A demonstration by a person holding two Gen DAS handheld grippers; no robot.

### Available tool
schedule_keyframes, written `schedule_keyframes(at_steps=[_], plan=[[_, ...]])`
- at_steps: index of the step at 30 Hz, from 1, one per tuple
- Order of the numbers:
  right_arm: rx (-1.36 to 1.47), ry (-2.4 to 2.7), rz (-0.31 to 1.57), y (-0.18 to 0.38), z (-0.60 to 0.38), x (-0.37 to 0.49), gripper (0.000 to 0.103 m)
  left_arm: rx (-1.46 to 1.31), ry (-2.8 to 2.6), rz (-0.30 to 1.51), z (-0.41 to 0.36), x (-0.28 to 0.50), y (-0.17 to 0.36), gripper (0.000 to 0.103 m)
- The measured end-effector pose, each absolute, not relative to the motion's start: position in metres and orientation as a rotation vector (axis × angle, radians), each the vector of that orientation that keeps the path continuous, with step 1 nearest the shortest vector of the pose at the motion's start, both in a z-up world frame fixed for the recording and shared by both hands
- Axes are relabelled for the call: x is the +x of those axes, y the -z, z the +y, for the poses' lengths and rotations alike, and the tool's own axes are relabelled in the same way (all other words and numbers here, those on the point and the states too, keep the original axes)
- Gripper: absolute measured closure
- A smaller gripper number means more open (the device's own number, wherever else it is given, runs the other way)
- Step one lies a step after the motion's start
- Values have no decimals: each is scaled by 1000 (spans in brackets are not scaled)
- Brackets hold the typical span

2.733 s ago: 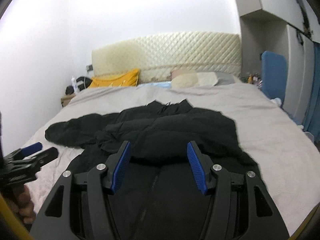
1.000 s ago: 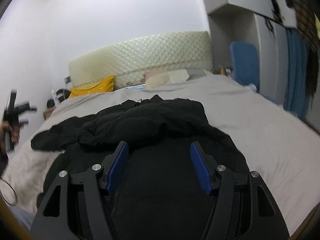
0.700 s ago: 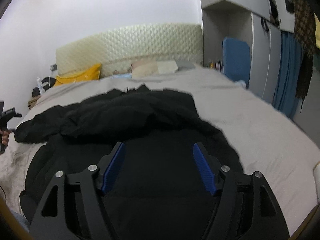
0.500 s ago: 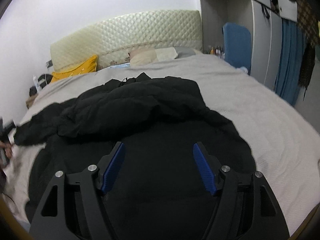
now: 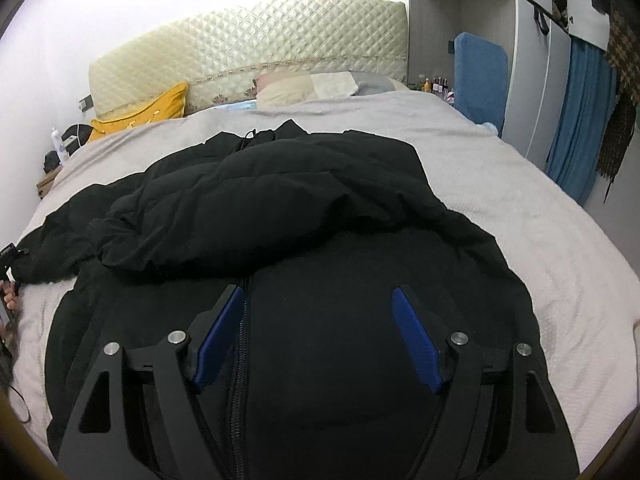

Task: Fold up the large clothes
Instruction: 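Move the left gripper to the other sleeve cuff and grasp it, then lift the sleeve with the left gripper and fold it across the jacket body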

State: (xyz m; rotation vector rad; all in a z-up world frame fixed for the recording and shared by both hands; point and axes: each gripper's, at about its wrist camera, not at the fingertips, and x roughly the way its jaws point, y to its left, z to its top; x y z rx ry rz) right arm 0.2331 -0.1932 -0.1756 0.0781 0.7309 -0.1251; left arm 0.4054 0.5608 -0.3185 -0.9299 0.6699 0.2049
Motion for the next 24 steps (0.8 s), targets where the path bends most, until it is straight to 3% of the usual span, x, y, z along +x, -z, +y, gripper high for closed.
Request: schedule_keyframes(at_steps=[5,8,20,24], plan=[[75,124,721,170,-193,228,26,-830,-233,654,550,408,295,88],[84,91,702,166,-190,226,24,-773,-254,642,539,408,270,94],[64,-23,686,155,-196,203,23,-609,-280,537,471,371,140,97],[70,-90,667,148,-201,195,17,-559,-272,513,443,357,96,97]])
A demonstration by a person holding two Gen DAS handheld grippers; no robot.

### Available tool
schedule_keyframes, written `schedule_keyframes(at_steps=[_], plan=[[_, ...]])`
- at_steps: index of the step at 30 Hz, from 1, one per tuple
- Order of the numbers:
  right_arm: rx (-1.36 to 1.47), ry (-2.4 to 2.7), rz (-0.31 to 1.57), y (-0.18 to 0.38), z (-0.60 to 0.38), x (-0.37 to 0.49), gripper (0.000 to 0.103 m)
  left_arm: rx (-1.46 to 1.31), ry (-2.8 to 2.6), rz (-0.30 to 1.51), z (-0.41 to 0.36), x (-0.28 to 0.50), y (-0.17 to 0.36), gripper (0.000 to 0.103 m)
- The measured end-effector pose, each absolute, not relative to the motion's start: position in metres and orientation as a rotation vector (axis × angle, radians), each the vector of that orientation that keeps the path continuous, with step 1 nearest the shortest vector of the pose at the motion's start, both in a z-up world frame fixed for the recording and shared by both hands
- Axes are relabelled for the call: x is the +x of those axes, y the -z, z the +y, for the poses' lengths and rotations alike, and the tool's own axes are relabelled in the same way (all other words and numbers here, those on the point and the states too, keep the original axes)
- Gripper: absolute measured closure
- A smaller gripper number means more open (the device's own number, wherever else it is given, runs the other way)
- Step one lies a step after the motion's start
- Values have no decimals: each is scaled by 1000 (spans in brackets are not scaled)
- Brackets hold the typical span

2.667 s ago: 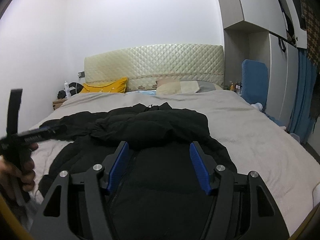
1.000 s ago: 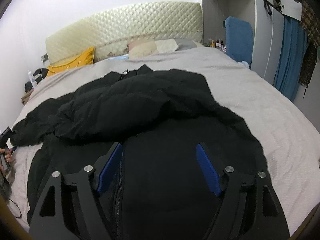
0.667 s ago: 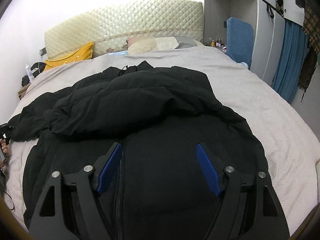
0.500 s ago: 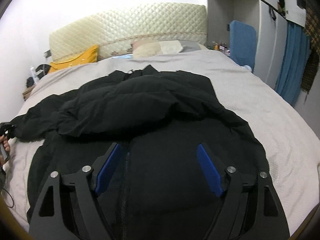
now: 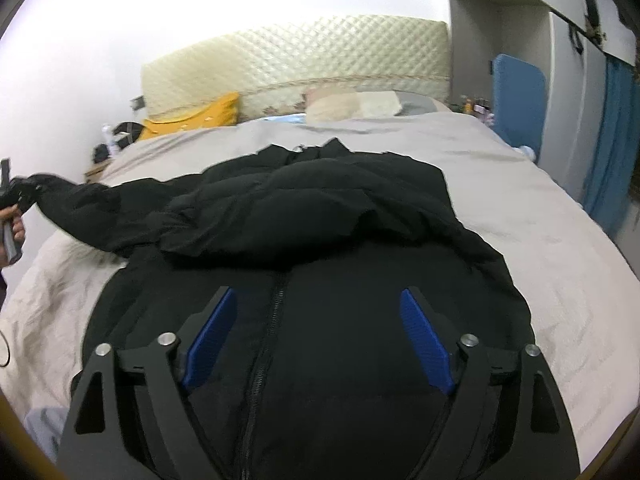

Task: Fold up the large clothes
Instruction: 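Lift the sleeve with the left gripper and fold it across the jacket body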

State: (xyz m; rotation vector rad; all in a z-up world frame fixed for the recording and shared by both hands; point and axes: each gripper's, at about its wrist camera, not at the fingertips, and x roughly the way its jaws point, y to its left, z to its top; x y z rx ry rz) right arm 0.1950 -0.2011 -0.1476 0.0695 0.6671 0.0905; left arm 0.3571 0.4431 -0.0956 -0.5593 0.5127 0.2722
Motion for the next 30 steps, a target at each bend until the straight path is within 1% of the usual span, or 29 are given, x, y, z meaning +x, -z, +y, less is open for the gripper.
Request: schedule_keyframes(at_steps=[3,7,11,20,27,30], plan=[[67,-117,649,145,-205,186,13,-528,-241,486,416,342,62,97],[53,-125,627,142,-212,174,11,-498,-224,472,386,331,29,97],[57,-129,593,137,-222,162,0,-456,-226,460,356,323,4,98],[45,-115,534,128,-244,138,0,-337,-202,407,269,314,-50,99],[84,-112,505,121,-270,128,0,-232,-94,378,178,315,-93,99],[108,-101,490,118,-285,125,0,-206,-27,398,135,322,-108,99]])
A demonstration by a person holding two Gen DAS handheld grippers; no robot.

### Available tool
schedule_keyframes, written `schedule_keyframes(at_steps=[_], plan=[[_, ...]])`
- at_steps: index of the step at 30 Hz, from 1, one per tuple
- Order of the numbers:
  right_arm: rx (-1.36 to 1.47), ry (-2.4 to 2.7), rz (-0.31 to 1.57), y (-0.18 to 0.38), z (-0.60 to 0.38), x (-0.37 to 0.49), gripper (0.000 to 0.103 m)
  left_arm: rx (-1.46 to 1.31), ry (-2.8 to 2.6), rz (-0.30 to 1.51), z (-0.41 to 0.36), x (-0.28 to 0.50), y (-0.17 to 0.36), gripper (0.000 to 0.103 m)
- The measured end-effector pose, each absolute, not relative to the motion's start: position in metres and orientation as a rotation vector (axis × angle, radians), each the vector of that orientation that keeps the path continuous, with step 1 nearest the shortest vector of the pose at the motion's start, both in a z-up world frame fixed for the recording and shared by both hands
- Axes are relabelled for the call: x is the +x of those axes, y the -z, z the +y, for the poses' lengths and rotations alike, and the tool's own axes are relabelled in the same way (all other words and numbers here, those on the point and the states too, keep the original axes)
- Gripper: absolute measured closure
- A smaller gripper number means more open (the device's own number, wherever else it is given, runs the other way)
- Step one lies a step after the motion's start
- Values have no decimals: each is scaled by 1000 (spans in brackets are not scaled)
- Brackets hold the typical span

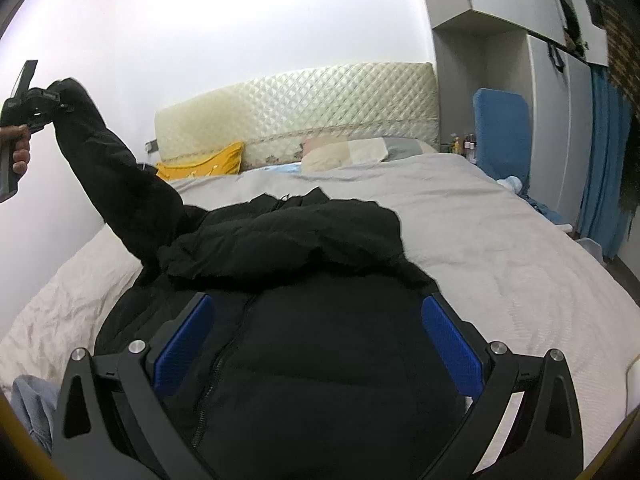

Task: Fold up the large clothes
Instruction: 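Lift the sleeve with the left gripper and fold it across the jacket body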

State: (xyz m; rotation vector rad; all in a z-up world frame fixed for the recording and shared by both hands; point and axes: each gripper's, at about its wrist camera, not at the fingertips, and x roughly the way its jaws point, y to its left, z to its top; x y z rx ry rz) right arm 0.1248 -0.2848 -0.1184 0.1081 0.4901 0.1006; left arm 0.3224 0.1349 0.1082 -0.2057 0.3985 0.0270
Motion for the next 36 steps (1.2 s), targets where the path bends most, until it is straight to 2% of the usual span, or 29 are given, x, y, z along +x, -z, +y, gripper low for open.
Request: schedule_keyframes(at_steps=[7,16,27,36], plan=[[76,-37,463,116,-311,114,0,-123,124,425,27,341,-114,99],[124,-13,444,114,-336,110,0,-49,306,506,-93,371,-63,99],[187,-13,482,128,-352,126,0,-68,437,676,-190,410,61,99],[227,-12,540,147,-360,152,0,54,389,774,-247,433,172,99]])
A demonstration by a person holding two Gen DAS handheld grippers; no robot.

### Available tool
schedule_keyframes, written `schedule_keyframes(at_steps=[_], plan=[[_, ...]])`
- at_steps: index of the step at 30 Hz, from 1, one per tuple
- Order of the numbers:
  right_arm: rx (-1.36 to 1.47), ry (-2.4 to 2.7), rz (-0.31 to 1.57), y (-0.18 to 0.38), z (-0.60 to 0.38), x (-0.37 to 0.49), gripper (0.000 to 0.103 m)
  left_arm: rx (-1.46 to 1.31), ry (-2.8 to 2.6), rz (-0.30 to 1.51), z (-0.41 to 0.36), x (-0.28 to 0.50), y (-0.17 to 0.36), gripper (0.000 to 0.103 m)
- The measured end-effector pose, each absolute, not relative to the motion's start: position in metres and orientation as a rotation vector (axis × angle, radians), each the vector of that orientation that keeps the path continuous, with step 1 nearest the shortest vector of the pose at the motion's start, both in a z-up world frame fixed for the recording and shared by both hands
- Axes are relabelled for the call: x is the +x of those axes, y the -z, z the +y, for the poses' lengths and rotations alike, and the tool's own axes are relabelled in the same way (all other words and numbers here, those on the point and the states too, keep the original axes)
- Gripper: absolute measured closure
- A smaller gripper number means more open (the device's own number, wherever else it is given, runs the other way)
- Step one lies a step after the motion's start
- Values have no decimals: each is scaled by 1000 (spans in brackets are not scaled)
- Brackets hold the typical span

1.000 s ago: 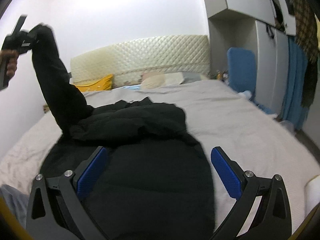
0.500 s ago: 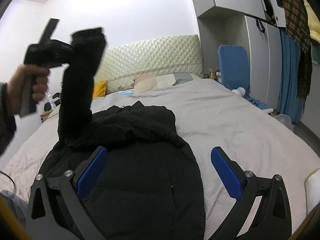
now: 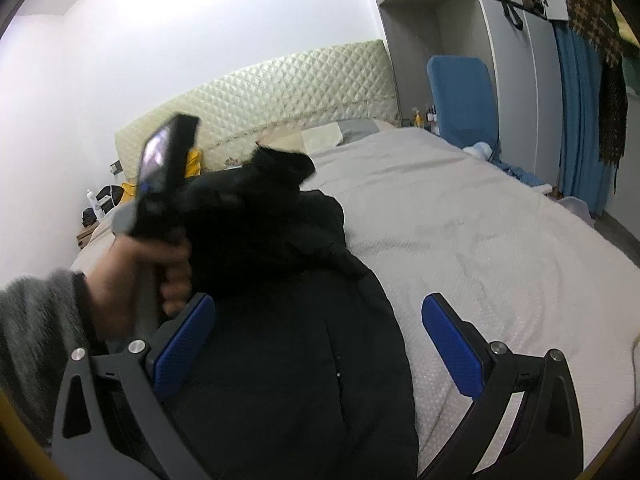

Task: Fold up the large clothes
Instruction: 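Lift the sleeve with the left gripper and fold it across the jacket body, then release the sleeve from the left gripper and smooth the folded jacket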

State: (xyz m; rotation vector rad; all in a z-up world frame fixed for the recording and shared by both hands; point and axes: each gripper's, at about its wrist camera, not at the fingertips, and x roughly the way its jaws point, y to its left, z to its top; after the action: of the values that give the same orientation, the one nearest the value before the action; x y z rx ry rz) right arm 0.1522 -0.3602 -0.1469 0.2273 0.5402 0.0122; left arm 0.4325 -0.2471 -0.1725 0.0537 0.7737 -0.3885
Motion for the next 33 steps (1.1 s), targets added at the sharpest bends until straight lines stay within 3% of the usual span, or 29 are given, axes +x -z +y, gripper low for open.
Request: schedule_keyframes(at_steps=[8,19,22,24,25,26,27,33], plan=[[261,-20,590,162,-361,173,0,115,368,807,-267,445,214,99],[256,-18,611,174,-362,187,0,130,357,760,-254,426,196,97],[234,-13,597,172,-359,186,0,138,318,714,-245,412,181,85],[227,-13,584,169,-357,184,0,157,282,669,-239,399,168,62],[224,-15,574,167,-356,183,0,157,295,651,-234,392,160,55],[221,-15,565,166,-356,181,0,163,297,647,-232,389,156,41],[216,-15,555,165,-356,179,0,175,293,645,-229,383,151,34],[252,-50,504,158,-354,174,0,112,273,631,-181,360,118,34]])
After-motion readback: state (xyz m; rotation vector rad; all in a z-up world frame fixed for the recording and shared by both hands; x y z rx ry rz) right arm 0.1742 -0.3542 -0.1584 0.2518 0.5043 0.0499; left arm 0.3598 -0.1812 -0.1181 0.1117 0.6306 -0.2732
